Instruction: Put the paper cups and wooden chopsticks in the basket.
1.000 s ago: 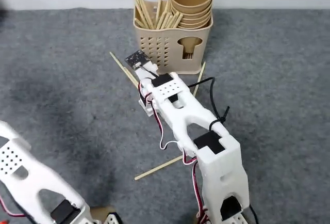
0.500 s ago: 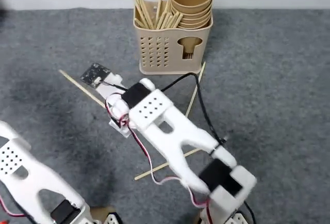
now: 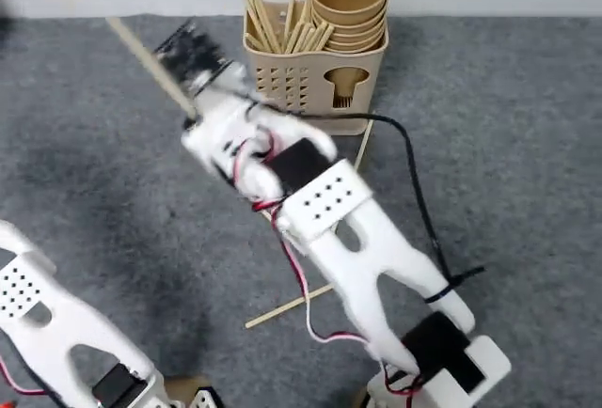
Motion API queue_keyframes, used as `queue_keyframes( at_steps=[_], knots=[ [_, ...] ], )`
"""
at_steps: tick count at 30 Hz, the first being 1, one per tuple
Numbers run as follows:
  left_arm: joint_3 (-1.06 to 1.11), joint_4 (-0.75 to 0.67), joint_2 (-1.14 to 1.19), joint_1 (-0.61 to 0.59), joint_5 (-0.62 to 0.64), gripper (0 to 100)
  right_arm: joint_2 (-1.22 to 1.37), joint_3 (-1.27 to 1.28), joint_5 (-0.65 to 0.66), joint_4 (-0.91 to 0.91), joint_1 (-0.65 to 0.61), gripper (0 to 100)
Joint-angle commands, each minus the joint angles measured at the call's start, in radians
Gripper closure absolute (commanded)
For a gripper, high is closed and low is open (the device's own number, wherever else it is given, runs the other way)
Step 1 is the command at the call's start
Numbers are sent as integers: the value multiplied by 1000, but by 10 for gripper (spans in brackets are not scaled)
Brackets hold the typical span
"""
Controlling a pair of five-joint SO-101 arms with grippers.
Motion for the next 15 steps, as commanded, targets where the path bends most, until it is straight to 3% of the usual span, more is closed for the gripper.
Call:
queue_keyframes(
  at_steps=[1, 7, 12, 15],
  knots=[
    [-59, 14, -23, -15, 8, 955, -58, 100, -3, -420, 91, 991],
    [-59, 14, -17, -31, 8, 955, -4, 261, -25, -774, 223, 991],
    [-59, 14, -18, -31, 8, 955, 84, 206, -287, -888, 294, 991],
    [-59, 14, -17, -31, 8, 955, 125, 115, -342, -860, 289, 991]
  ],
)
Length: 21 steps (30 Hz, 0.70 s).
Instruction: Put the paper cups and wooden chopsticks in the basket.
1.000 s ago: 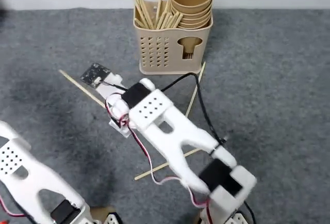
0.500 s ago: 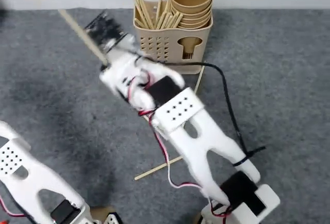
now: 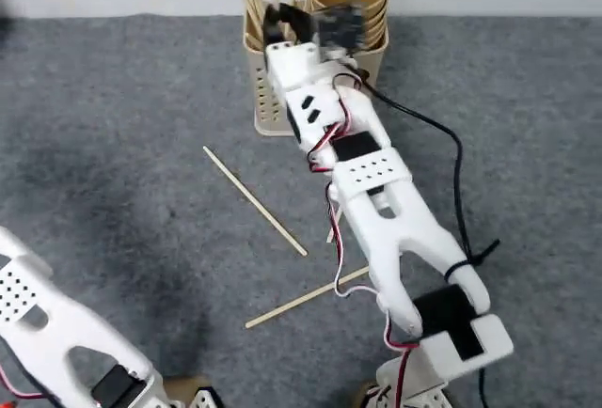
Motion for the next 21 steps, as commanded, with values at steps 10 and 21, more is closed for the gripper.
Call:
queue_keyframes(
  at_steps=[10, 21],
  knots=[
    [-59, 14, -17, -2, 8, 955, 88, -224, -58, 19, -41, 991],
    [-59, 14, -17, -2, 8, 955, 97, -222, -57, 25, -41, 912]
  ],
)
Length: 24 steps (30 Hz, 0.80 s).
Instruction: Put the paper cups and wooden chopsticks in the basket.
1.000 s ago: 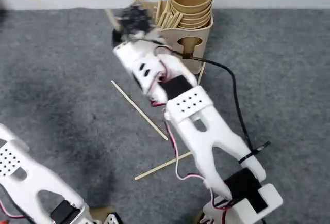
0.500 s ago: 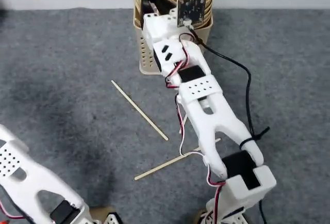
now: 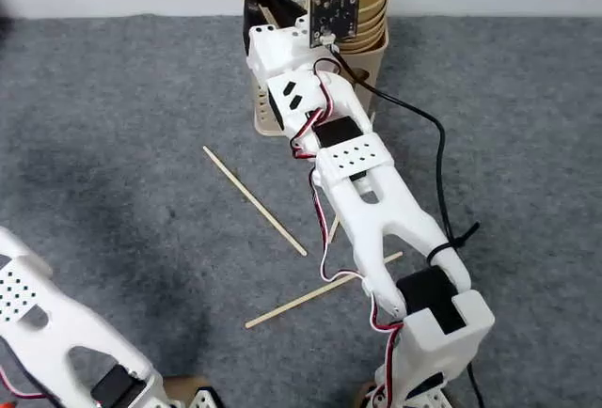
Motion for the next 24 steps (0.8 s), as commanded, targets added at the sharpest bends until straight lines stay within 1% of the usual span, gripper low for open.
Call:
queue_keyframes(
  at_steps=[1, 3, 5, 13, 17, 20, 24],
  knots=[
    [-59, 14, -17, -2, 8, 955, -13, -58, -8, 41, -2, 882],
    [-59, 14, -17, -2, 8, 955, -19, -63, -8, 127, -2, 854],
    [-59, 14, -17, -2, 8, 955, -22, -64, -9, 166, -2, 864],
    [-59, 14, -18, -3, 8, 955, -22, -110, -9, 168, 12, 874],
    [-59, 14, -18, -3, 8, 955, -38, -213, -9, 213, -22, 874],
    [-59, 14, -17, -3, 8, 955, -88, -316, -9, 384, -94, 874],
    [-59, 14, -17, -3, 8, 955, -147, -405, -3, 713, -208, 874]
  ],
)
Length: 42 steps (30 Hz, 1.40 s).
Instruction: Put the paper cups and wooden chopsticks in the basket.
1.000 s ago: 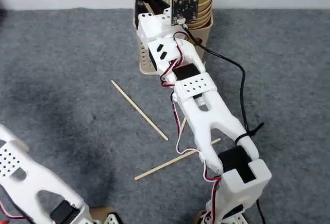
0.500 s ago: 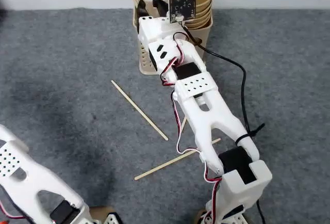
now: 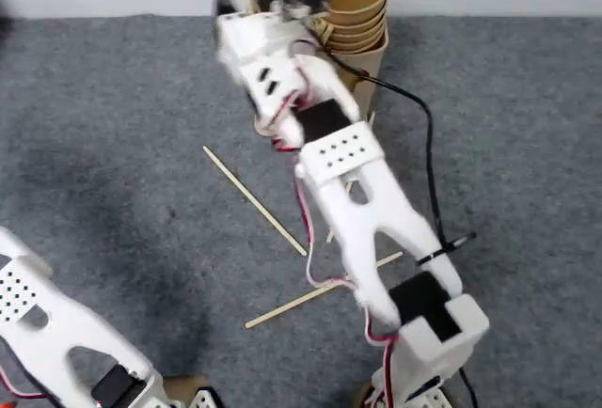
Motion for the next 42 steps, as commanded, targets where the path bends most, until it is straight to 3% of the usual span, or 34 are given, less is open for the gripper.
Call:
queue_keyframes(
  at_steps=[1, 7, 10, 19, 30, 42],
  knots=[
    [-59, 14, -17, -3, 8, 955, -114, -98, 0, 341, -108, 874],
    [-59, 14, -21, -3, 8, 955, -96, -97, 175, 1053, -193, 872],
    [-59, 14, -21, -11, 8, 955, -31, -97, 250, 1239, -162, 869],
    [-59, 14, -23, -31, 8, 955, 185, -97, 555, 1179, -56, 869],
    [-59, 14, -23, -48, 8, 955, 427, -97, 562, 1012, -77, 873],
    [-59, 14, -21, -40, 8, 955, 461, -97, 559, 923, -76, 874]
  ],
)
